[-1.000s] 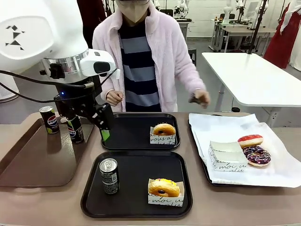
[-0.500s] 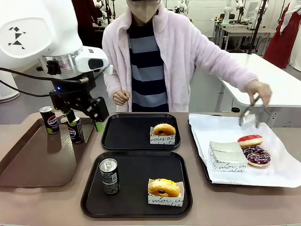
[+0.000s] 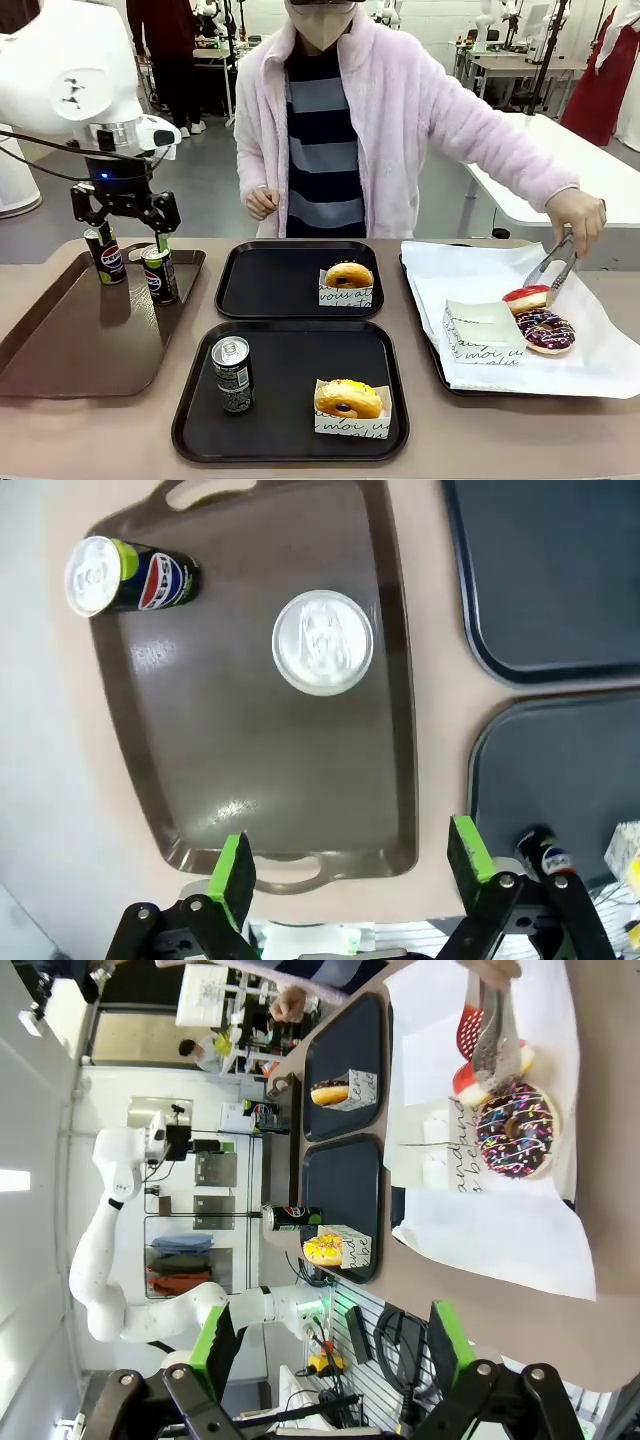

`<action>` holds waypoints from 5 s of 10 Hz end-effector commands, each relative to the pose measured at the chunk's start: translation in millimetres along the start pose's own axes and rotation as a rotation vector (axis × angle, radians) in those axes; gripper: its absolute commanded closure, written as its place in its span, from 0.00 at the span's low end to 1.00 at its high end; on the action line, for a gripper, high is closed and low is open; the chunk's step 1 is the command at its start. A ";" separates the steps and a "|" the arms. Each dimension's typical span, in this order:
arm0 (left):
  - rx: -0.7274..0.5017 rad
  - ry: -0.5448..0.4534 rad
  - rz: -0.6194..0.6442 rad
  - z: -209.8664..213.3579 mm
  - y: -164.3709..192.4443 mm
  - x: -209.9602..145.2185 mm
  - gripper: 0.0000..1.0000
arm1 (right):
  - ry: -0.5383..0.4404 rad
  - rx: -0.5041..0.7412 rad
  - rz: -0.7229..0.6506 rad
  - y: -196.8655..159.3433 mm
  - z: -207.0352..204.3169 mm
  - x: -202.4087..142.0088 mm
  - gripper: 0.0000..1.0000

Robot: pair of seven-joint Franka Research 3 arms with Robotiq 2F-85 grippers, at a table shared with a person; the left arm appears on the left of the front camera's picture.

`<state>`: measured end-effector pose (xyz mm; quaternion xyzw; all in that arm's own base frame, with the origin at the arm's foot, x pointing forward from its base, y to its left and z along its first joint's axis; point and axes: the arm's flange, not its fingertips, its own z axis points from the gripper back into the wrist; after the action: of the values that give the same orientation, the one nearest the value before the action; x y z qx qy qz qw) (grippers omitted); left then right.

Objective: Set up donuts and drinks on trays.
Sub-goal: Pick up one Pepsi coke from the Handle tray and place it on the Flat Tray without a Pepsi coke.

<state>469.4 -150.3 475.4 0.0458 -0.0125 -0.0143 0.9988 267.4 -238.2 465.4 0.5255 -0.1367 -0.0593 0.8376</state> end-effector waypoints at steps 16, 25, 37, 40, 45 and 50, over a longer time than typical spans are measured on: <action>-0.024 -0.087 0.083 -76.5 13.3 62.0 0.00 | -0.005 0.020 0.014 -0.5 0.4 0.9 0.00; -0.088 -0.042 0.078 -100.3 14.4 68.0 0.00 | -0.005 0.020 0.014 -0.5 0.4 0.9 0.00; -0.041 0.026 0.131 38.6 49.0 15.0 1.00 | -0.005 0.020 0.014 -0.5 0.4 0.9 0.00; -0.077 0.005 0.154 54.5 55.8 2.2 1.00 | -0.005 0.020 0.014 -0.5 0.4 0.9 0.00; -0.062 -0.021 0.123 59.9 44.7 2.0 0.42 | -0.005 0.020 0.014 -0.5 0.4 0.9 0.00; -0.090 -0.049 0.058 63.1 -20.7 14.0 0.42 | -0.005 0.020 0.014 -0.5 0.4 0.9 0.00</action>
<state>472.4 -162.6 533.9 0.0092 -0.0323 0.0074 0.9994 267.2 -238.3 465.3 0.5254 -0.1364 -0.0598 0.8377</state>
